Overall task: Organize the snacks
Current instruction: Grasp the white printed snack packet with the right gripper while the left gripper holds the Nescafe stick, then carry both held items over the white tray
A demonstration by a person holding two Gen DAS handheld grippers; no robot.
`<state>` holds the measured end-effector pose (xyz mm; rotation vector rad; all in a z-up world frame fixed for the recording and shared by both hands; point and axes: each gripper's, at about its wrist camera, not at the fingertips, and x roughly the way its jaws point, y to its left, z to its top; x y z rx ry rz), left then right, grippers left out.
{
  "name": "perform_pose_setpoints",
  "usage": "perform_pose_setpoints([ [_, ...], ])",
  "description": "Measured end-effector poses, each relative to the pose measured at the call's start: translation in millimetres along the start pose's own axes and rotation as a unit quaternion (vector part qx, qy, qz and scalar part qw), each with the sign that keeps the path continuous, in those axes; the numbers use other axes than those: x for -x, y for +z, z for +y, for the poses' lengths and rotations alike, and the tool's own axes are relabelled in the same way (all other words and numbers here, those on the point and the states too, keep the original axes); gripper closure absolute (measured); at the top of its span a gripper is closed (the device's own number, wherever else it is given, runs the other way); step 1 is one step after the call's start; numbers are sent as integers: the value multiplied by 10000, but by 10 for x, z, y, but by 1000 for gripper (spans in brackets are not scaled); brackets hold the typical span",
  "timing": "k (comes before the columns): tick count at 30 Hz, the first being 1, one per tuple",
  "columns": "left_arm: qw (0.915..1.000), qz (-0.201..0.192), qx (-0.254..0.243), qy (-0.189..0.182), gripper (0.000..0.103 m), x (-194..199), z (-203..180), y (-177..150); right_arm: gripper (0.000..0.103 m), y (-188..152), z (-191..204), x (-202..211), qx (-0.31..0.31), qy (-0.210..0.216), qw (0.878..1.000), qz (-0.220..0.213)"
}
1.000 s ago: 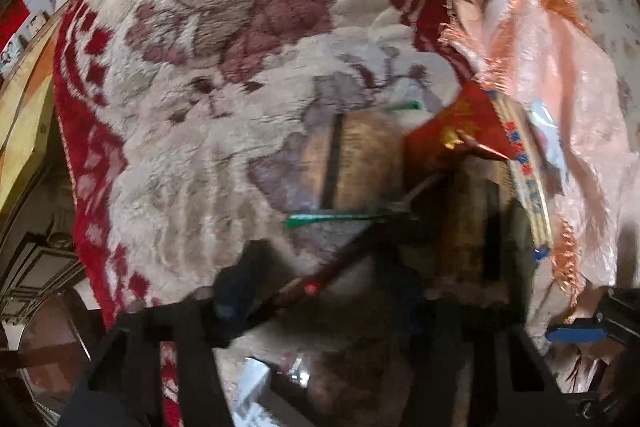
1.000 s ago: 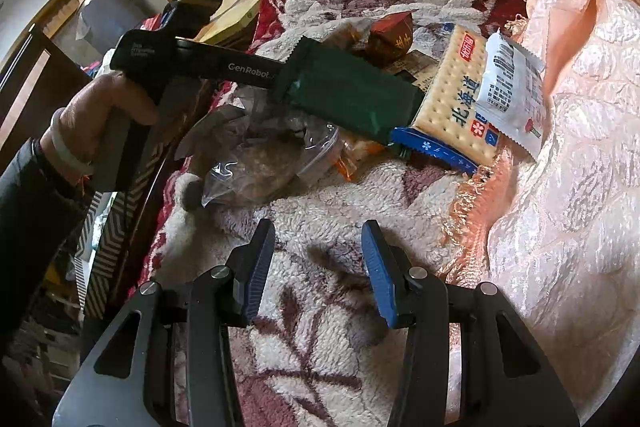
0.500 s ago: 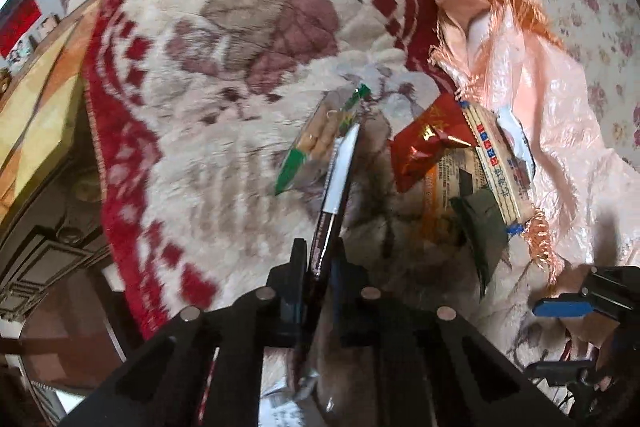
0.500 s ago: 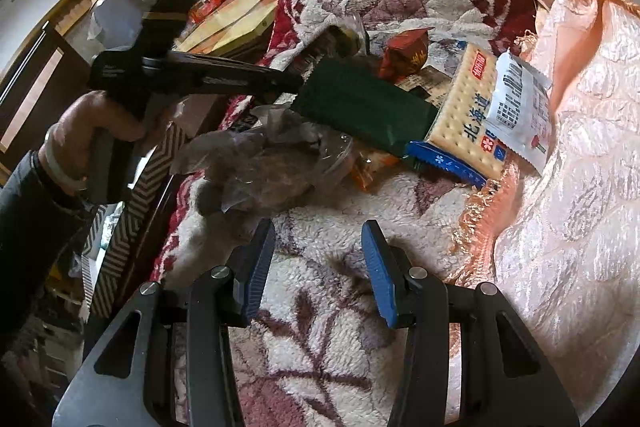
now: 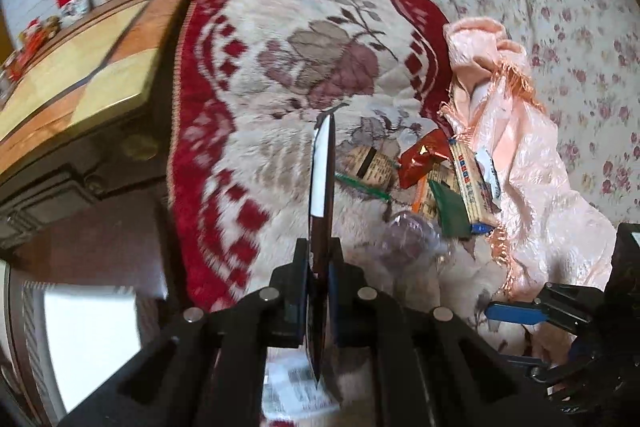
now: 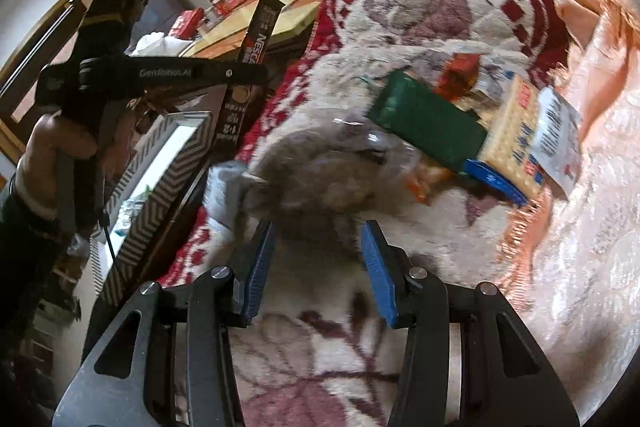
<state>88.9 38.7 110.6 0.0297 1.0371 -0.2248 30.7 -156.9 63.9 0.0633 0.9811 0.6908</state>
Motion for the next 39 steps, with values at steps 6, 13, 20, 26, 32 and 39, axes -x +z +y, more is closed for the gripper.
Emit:
perform_pose_setpoints([
  [6,9968,-266,650,387,93,327,296,-338,58,71,458,-118,580,326,9977,149],
  [13,9861,-602,1292,859,93,746,612,-799,36,173,1004,-560,1192,249,9912,520],
  [20,9759,-838,1652,1150,93,1023,766,-1175,36,196,1301,-1054,806,-430,9935,681],
  [26,9700,-968,1801,1319,93,1154,863,-1342,62,188,1489,-1410,1166,-1152,9837,735],
  [32,9636,-1013,2109,1292,93,1213,974,-1509,70,250,1310,-1257,1143,-916,9863,762],
  [39,9541,-1061,2437,1382,93,1371,1109,-1712,70,219,1242,-946,1017,-449,9919,613],
])
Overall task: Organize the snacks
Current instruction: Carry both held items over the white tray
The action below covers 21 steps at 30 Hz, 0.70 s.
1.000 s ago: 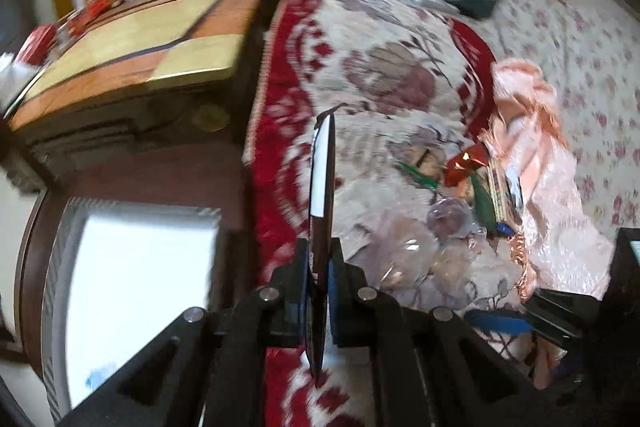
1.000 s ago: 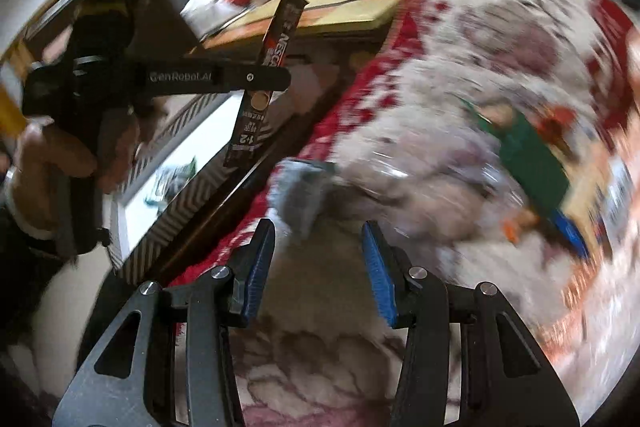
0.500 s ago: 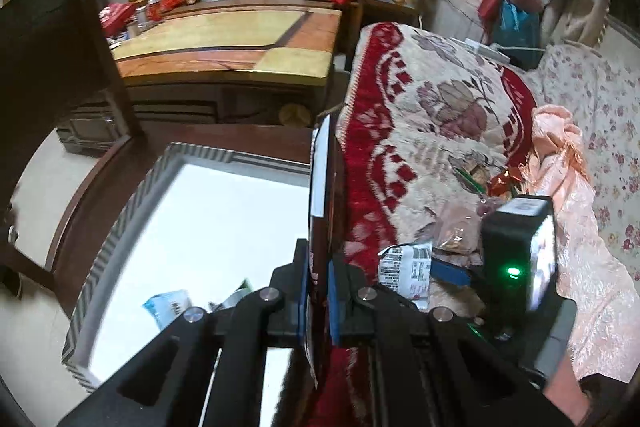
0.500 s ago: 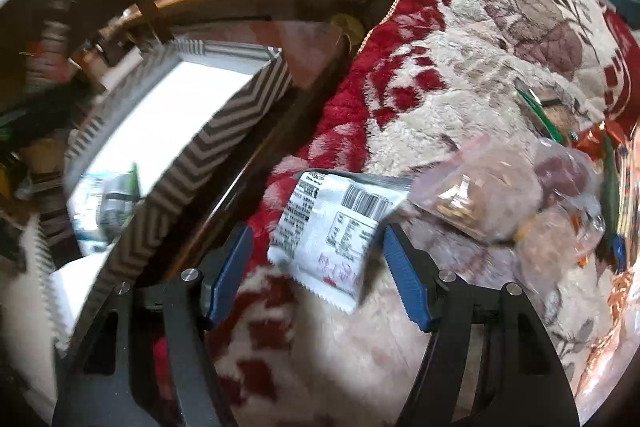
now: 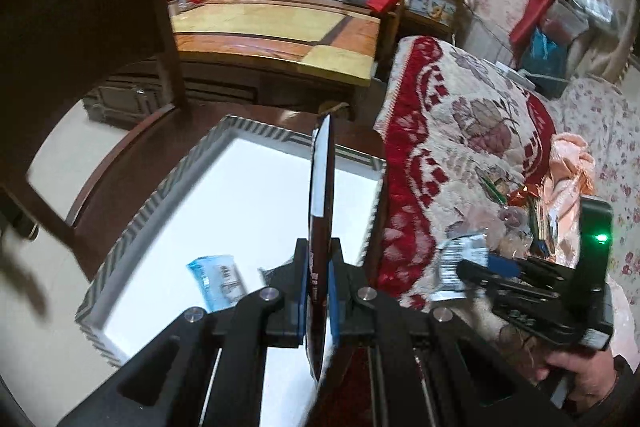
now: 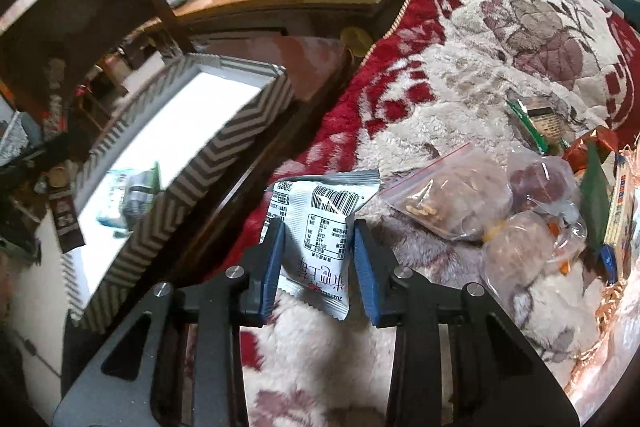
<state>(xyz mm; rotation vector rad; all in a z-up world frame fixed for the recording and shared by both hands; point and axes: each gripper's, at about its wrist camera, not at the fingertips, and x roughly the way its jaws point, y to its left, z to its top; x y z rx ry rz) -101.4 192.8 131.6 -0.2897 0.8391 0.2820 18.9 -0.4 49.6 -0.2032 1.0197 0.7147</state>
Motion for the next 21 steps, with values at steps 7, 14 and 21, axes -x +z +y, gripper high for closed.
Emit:
perform_pose_setpoints([
  [7,9996,-75,239,137,93,169,259,-50,70,-22,52,262,-107,350,9992,-185],
  [14,9987,-96,382,313,93,259,444,-149,70,38,351,407,157,603,9976,-286],
  [21,9977,-25,488,471,93,264,583,-269,70,105,730,462,565,780,9949,-304],
])
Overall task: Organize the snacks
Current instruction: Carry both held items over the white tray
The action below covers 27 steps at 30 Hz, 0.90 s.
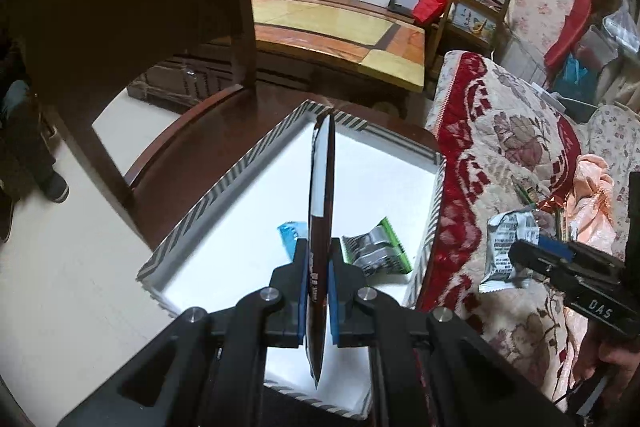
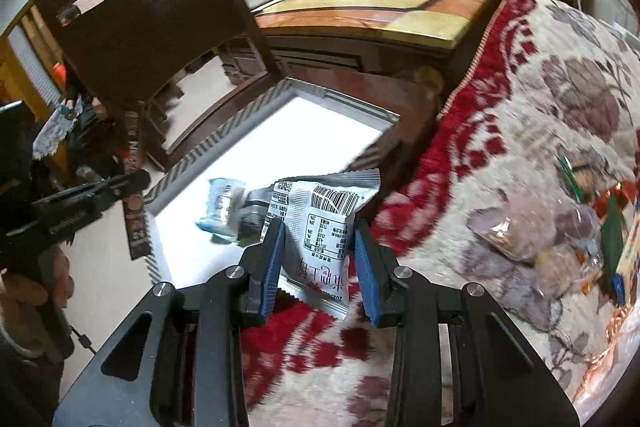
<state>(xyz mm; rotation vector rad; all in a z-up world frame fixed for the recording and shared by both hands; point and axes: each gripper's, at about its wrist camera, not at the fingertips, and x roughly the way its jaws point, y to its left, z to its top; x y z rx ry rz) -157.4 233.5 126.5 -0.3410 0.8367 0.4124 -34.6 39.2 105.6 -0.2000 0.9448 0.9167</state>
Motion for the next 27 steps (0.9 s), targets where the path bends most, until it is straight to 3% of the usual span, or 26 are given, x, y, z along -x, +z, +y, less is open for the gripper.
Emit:
perform_pose_setpoints([
  [14,9996,98,261,32,93,-127,199,-74,70,130,487,-174,504,186,9985,134],
  [27,9992,192,346,24,93,-265,270,-75,70,215,614,-379,637,250,9973,280],
])
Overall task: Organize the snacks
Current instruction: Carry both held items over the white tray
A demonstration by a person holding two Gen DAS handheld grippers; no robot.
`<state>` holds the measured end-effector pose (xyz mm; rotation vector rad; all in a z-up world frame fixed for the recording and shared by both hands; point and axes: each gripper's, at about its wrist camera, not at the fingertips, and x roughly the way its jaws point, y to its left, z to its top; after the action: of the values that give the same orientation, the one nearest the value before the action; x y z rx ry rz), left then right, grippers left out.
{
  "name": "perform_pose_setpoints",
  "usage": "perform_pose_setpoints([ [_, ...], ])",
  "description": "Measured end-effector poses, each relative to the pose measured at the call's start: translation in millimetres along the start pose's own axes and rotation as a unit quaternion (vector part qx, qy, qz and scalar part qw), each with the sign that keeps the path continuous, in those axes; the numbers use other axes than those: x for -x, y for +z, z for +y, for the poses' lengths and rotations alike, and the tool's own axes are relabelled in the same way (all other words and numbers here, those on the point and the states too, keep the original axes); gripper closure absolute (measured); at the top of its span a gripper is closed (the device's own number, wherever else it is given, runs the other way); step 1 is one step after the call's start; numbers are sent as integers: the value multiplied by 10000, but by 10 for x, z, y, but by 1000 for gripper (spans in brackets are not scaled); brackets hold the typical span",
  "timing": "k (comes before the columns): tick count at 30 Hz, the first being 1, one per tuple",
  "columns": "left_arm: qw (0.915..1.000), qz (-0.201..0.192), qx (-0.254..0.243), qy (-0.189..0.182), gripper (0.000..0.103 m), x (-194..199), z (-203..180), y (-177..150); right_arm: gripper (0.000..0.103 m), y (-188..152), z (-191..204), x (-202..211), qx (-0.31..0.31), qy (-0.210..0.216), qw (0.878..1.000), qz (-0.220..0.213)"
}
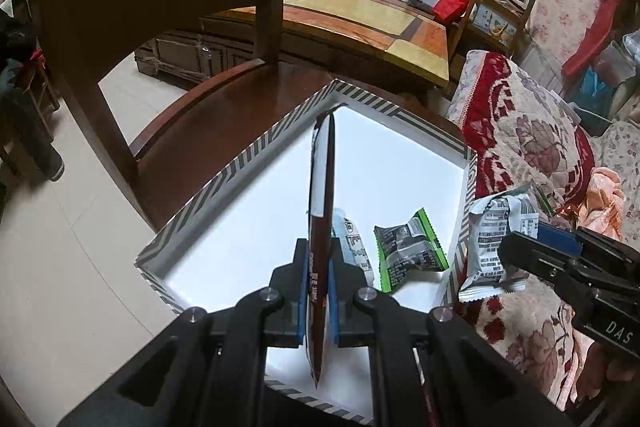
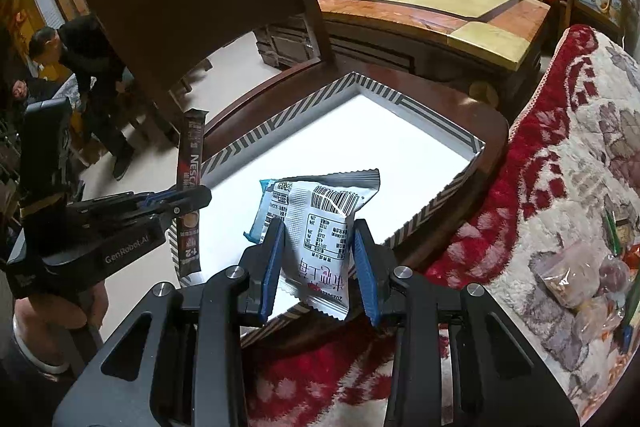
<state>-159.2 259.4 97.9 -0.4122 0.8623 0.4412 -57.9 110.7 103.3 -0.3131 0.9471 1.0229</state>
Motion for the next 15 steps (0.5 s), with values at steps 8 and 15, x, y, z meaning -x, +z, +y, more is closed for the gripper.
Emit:
perform_pose_setpoints([
  [8,10000,61,45,24,93,-103,34,6,70,81,22,-153,55,-13,9999,89],
  [15,9999,120,94,26,93,-178,58,19,70,170,47,-347,58,19,9998,210],
])
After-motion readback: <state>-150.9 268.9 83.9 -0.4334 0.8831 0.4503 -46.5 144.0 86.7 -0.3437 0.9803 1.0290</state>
